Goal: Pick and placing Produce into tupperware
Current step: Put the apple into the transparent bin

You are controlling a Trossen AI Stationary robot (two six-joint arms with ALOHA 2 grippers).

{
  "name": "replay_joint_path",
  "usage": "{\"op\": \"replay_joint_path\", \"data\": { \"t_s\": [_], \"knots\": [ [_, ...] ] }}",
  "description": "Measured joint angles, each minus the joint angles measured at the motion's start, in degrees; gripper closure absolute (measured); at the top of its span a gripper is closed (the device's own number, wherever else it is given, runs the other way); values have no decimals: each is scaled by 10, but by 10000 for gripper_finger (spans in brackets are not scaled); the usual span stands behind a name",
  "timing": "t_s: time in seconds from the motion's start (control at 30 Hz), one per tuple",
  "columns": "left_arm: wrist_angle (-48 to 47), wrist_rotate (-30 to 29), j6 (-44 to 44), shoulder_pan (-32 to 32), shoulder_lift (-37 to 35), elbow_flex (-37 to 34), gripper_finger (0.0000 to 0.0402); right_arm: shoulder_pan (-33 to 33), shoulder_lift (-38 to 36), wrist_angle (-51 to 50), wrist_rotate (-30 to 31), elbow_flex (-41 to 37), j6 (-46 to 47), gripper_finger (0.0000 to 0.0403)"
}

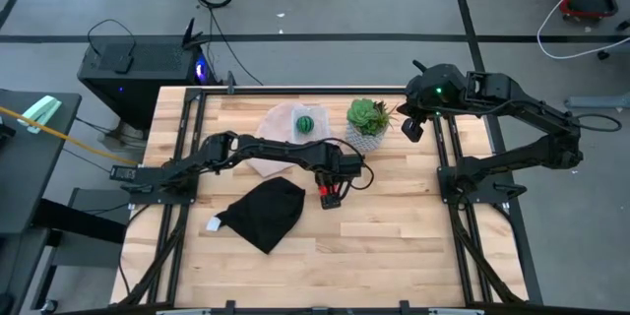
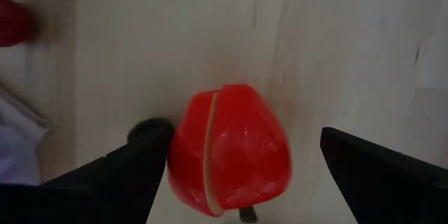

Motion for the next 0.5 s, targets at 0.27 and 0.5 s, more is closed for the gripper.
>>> {"op": "replay_joint_path", "data": {
  "t_s": [0.27, 0.5],
  "knots": [
    [7, 1, 23, 0, 5, 0, 19, 0, 0, 0, 0, 0, 0, 387],
    [8, 0, 26, 0, 5, 0, 19, 0, 0, 0, 0, 0, 0, 387]
  ]
}}
